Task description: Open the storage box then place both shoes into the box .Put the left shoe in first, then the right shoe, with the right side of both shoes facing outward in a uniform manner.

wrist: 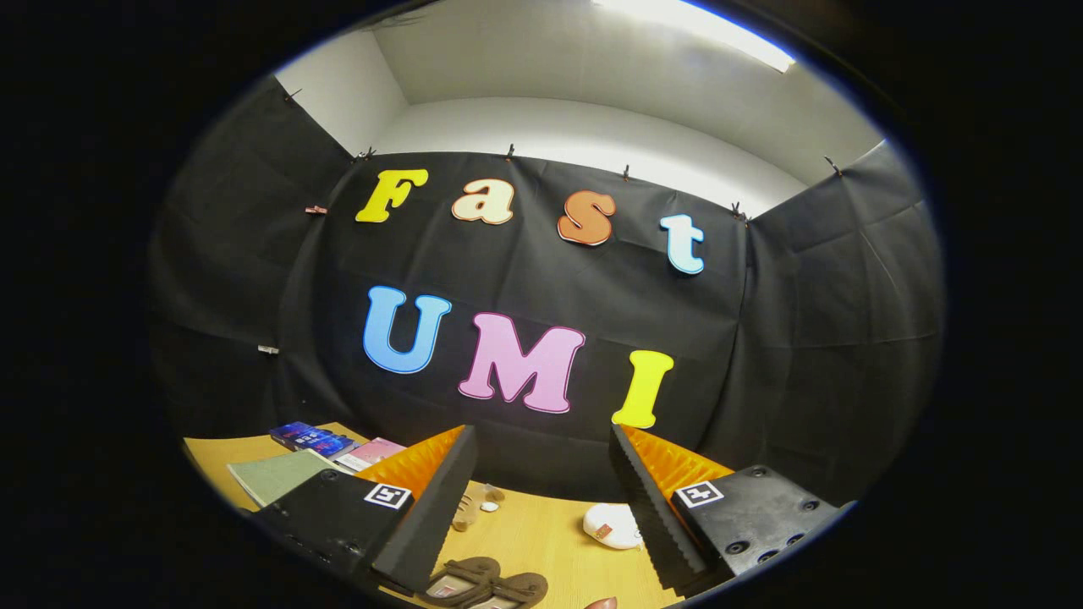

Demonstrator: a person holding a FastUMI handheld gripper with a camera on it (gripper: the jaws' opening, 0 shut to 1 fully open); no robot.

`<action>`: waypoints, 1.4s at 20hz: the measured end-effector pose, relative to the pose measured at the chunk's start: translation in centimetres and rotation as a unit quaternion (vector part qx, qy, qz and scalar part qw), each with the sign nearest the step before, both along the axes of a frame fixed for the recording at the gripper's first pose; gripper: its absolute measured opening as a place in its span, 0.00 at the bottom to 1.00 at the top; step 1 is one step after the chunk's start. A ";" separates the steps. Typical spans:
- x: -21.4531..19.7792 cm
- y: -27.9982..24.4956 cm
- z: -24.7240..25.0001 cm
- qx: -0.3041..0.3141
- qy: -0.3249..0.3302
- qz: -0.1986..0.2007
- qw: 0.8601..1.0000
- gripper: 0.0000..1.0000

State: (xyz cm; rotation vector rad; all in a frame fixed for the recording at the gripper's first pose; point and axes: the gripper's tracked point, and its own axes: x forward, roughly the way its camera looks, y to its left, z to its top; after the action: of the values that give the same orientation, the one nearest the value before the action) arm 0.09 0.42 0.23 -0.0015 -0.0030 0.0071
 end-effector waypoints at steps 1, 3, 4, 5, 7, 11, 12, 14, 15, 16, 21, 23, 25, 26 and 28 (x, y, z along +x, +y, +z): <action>0.0 0.1 0.0 0.000 0.000 -0.001 1.000 0.97; 0.0 0.1 0.0 -0.001 0.001 0.001 1.000 0.97; 0.0 0.1 0.0 -0.001 0.001 0.001 1.000 0.97; 0.0 0.1 0.0 -0.003 0.000 0.001 1.000 0.97; 0.2 0.8 0.1 -0.002 -0.001 0.016 1.000 0.97; 0.3 5.6 -1.9 0.063 0.044 0.114 0.990 0.97; 0.6 6.8 -2.4 0.087 0.053 0.141 0.985 0.97; 1.1 9.5 -3.9 0.122 0.081 0.189 0.971 0.97; 1.2 11.0 -5.1 0.145 0.102 0.218 0.960 0.97; 1.1 12.9 -6.2 0.175 0.126 0.252 0.943 0.97; 0.0 19.9 -12.4 0.324 0.257 0.353 0.839 0.98; -0.2 22.3 -15.2 0.371 0.307 0.371 0.794 0.98; -0.2 24.1 -17.6 0.409 0.348 0.379 0.754 0.98; -0.3 25.0 -19.1 0.428 0.367 0.379 0.733 0.97; -0.6 26.5 -21.9 0.462 0.406 0.376 0.694 0.98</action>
State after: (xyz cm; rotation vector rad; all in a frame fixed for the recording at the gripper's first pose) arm -0.53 26.96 -21.64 1.0343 0.8994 0.8446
